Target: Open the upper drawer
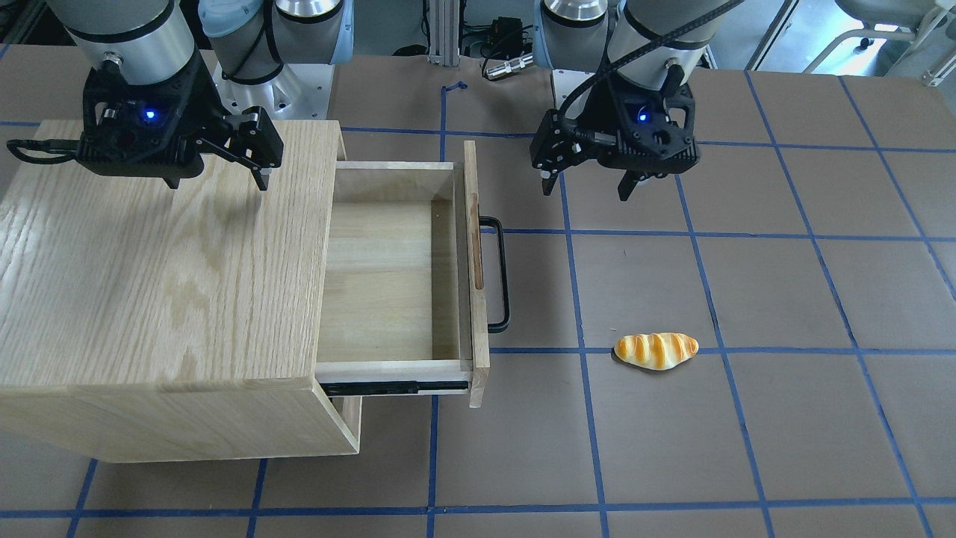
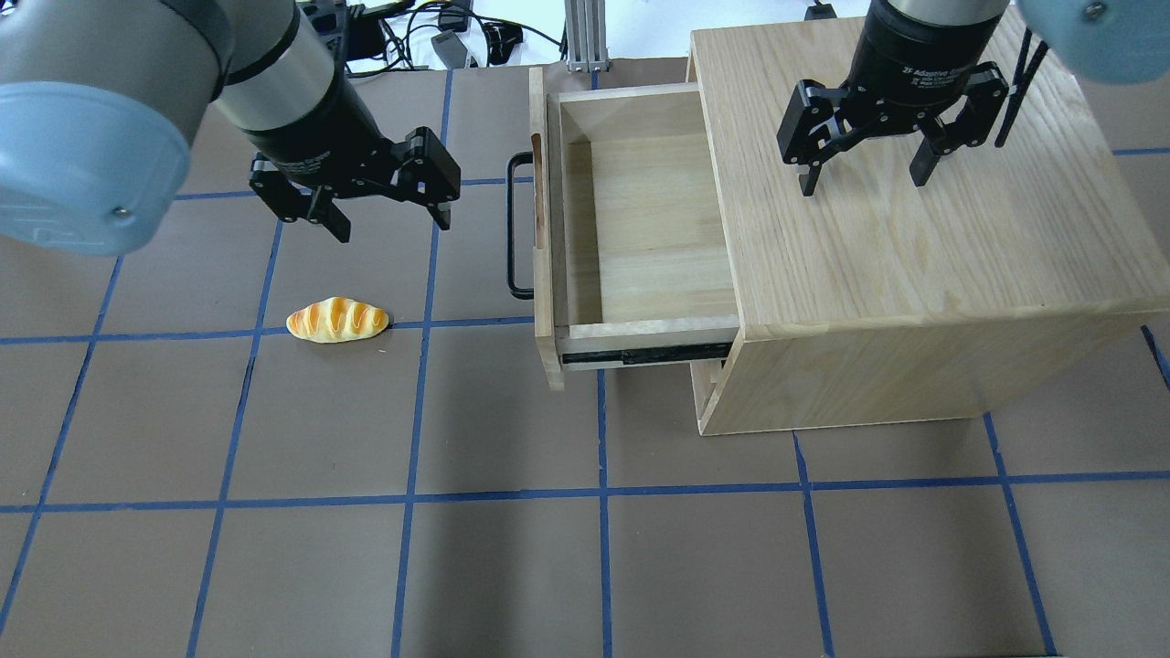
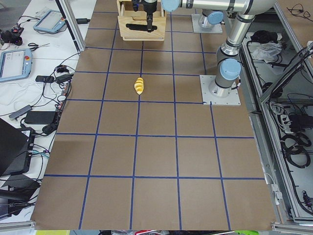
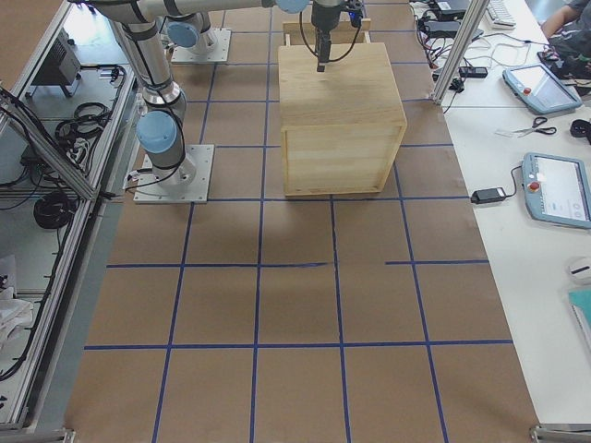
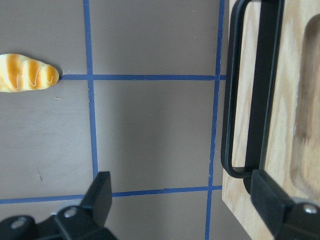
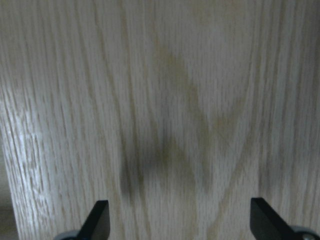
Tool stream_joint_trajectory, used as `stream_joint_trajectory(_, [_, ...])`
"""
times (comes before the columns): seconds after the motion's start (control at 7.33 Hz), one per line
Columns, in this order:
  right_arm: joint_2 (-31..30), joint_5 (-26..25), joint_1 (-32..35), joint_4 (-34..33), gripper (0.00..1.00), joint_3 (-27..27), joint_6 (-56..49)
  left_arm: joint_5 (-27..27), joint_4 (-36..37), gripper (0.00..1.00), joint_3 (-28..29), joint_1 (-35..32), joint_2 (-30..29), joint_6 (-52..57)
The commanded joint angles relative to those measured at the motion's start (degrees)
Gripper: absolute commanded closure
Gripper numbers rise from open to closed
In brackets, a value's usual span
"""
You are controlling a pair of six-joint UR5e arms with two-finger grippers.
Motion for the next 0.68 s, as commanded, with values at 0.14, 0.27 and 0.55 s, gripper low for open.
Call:
stream_joint_trajectory(0.14, [0.0,0.0,0.0,0.0,0.00,0.0,0.0,3.5,-2.0,0.00,0.6,7.9,2.7,6.2])
stream_joint_trajectory(0.27, [0.0,0.0,0.0,0.0,0.00,-0.1,0.0,3.4,-1.6,0.00,0.0,8.4,2.6,6.3])
stream_joint_trajectory(0.55, [0.0,0.0,0.0,0.0,0.00,-0.1,0.0,3.4,-1.4,0.00,-0.2,8.1,2.5,6.0])
